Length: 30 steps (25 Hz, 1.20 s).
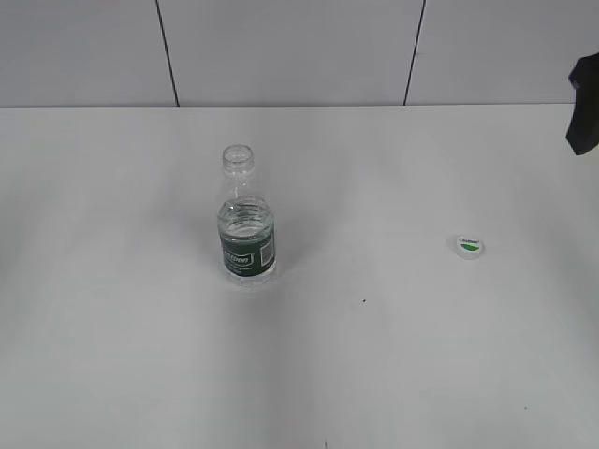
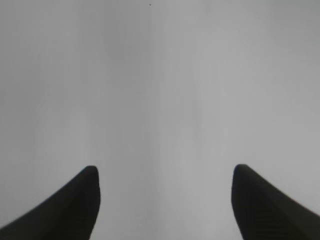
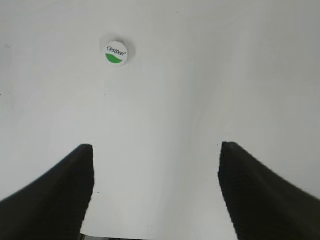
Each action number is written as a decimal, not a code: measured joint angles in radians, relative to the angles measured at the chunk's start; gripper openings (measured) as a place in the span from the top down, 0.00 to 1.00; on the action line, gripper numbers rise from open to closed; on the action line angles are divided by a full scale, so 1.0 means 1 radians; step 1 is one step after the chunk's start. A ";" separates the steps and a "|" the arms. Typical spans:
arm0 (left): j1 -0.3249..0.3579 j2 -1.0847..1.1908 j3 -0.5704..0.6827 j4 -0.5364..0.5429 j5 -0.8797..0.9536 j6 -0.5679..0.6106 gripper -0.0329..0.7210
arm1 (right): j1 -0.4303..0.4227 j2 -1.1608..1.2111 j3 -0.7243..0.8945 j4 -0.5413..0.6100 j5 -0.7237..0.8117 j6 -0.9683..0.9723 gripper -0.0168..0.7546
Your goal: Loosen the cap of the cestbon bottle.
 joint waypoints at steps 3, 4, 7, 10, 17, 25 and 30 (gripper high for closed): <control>0.000 -0.099 0.058 -0.005 0.000 0.008 0.30 | 0.000 -0.089 0.077 0.003 -0.032 0.000 0.21; 0.000 -0.136 0.076 -0.006 0.000 0.009 0.30 | 0.000 -0.119 0.103 0.006 -0.044 0.000 0.21; 0.000 -0.259 0.125 -0.008 0.000 0.009 0.30 | 0.000 -0.194 0.176 0.017 -0.083 0.000 0.21; 0.000 -0.366 0.174 -0.008 0.004 0.009 0.30 | 0.000 -0.248 0.241 0.020 -0.102 0.000 0.21; 0.000 -0.615 0.305 -0.016 0.045 0.009 0.30 | 0.000 -0.356 0.415 0.021 -0.134 0.000 0.21; 0.000 -0.733 0.348 -0.016 0.115 -0.048 0.30 | 0.000 -0.474 0.585 0.024 -0.157 0.000 0.21; 0.000 -0.790 0.360 -0.031 0.116 -0.054 0.30 | 0.000 -0.572 0.650 0.025 -0.160 0.000 0.21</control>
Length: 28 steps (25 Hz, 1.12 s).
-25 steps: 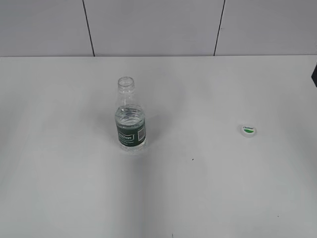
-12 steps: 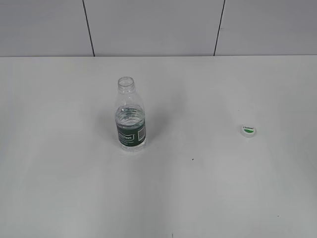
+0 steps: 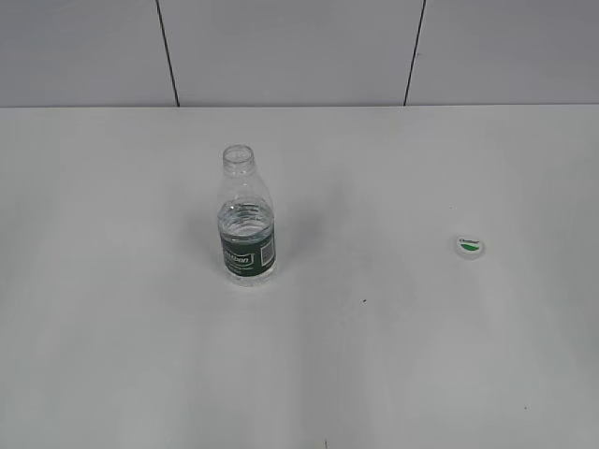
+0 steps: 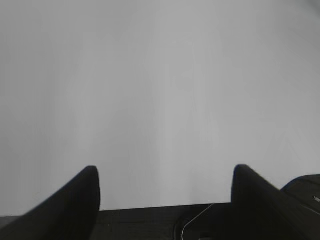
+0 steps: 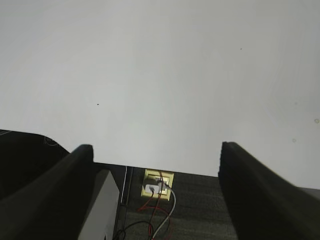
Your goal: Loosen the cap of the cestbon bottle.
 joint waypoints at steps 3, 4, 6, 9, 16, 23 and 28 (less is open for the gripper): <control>0.000 -0.046 0.000 0.001 -0.001 -0.009 0.30 | 0.000 -0.066 0.034 0.000 -0.017 0.000 0.21; 0.000 -0.063 0.000 0.001 -0.001 -0.010 0.30 | 0.000 -0.084 0.040 0.000 -0.024 0.000 0.21; 0.000 -0.093 0.000 0.001 -0.001 -0.011 0.30 | 0.000 -0.121 0.054 0.000 -0.036 0.000 0.21; 0.000 -0.145 0.000 0.001 -0.001 -0.012 0.30 | 0.000 -0.202 0.081 0.000 -0.042 0.000 0.21; 0.000 -0.235 0.000 0.002 -0.001 -0.012 0.30 | 0.000 -0.327 0.157 0.000 -0.041 0.000 0.21; 0.000 -0.312 0.000 0.002 0.001 -0.013 0.30 | 0.000 -0.469 0.158 0.014 -0.011 0.000 0.21; 0.000 -0.387 0.001 0.002 0.001 -0.014 0.30 | 0.000 -0.588 0.167 0.020 0.026 0.000 0.21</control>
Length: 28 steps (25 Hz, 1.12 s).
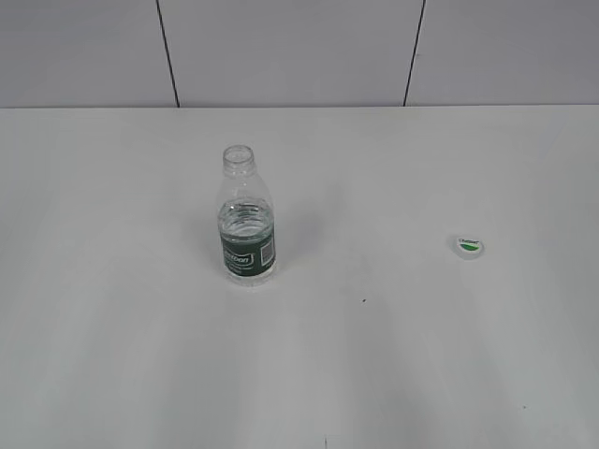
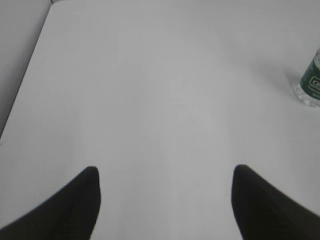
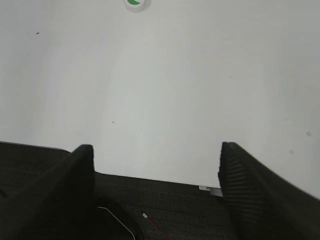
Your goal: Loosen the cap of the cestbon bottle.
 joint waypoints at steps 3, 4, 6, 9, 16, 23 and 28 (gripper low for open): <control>0.000 -0.048 0.000 0.000 0.000 0.000 0.30 | 0.000 -0.076 0.017 0.007 0.020 0.000 0.21; 0.000 -0.062 0.000 0.000 0.000 0.000 0.30 | 0.000 -0.098 0.020 0.007 0.025 0.000 0.21; 0.000 -0.084 0.000 0.000 0.000 0.000 0.30 | 0.000 -0.152 0.023 0.010 0.028 0.000 0.21; 0.000 -0.102 0.000 0.000 0.000 -0.001 0.30 | 0.000 -0.220 0.024 0.012 0.031 0.000 0.21; 0.000 -0.105 0.007 -0.004 0.000 -0.001 0.30 | 0.000 -0.352 0.024 0.014 0.035 0.000 0.21; 0.000 -0.127 0.008 -0.006 0.000 -0.001 0.30 | 0.000 -0.394 0.026 0.014 0.038 0.000 0.21; -0.005 -0.127 0.008 -0.006 0.000 -0.001 0.30 | 0.000 -0.394 0.026 0.014 0.038 0.000 0.21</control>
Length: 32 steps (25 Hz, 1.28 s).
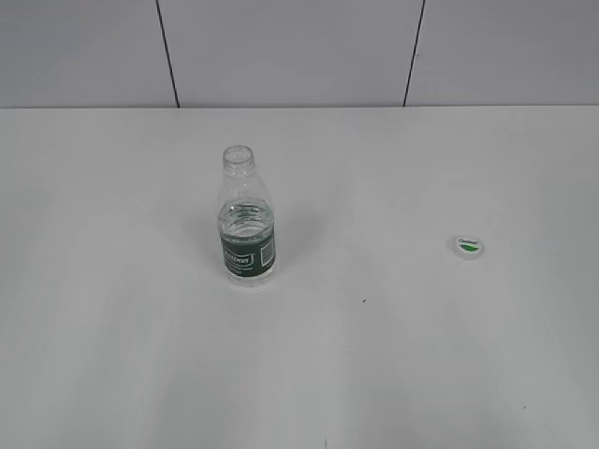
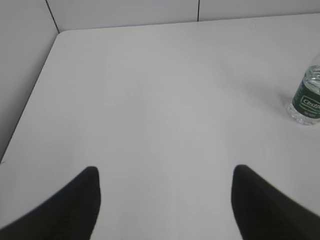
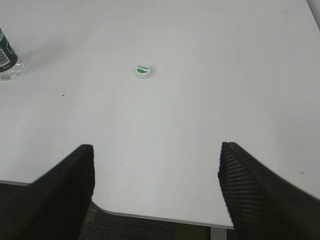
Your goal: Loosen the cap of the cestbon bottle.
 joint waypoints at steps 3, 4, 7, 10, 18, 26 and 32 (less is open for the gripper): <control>-0.004 0.000 0.000 0.000 0.000 0.000 0.30 | 0.000 0.000 0.000 0.000 -0.001 0.000 0.21; -0.005 0.000 0.000 0.000 0.000 0.000 0.30 | 0.000 0.000 0.000 0.000 -0.001 0.000 0.21; -0.005 0.000 0.000 0.000 0.000 0.000 0.30 | 0.000 0.000 0.000 0.000 -0.001 0.000 0.21; -0.005 0.000 0.000 -0.001 0.000 0.000 0.30 | -0.011 0.000 0.000 -0.001 -0.001 0.000 0.21; -0.005 0.000 0.000 -0.001 0.000 0.000 0.30 | -0.119 0.000 0.000 -0.001 -0.001 0.000 0.21; -0.005 0.000 0.000 -0.001 0.000 0.000 0.31 | -0.131 0.000 0.000 -0.001 -0.001 0.000 0.21; -0.005 0.000 0.000 -0.001 0.000 0.000 0.31 | -0.131 0.000 0.000 -0.001 -0.001 0.000 0.21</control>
